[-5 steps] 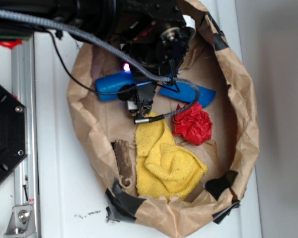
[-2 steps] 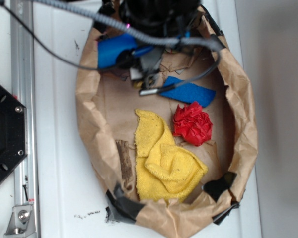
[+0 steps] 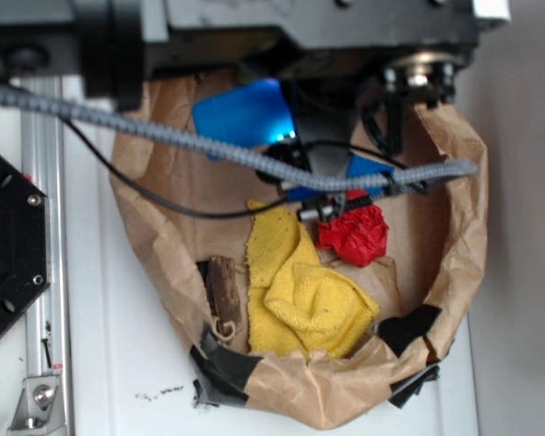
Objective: Grab the blue bottle.
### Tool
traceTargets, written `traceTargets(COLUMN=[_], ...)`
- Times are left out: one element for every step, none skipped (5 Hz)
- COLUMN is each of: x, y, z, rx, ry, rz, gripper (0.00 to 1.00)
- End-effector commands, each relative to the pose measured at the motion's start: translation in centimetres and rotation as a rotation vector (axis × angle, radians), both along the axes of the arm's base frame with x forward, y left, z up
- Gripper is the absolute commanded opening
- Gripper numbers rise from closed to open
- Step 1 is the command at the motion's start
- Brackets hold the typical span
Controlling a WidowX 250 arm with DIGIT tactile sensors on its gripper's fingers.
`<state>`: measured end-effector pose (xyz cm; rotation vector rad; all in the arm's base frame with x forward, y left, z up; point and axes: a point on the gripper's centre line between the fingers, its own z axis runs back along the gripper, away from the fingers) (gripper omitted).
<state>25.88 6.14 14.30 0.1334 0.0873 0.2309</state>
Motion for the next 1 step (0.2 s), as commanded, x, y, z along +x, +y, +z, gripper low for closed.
traceTargets(x=[1.56], y=[-2.09], z=[1.86], rx=[-0.087], ry=[-0.124], rz=[0.029], gripper=[0.00])
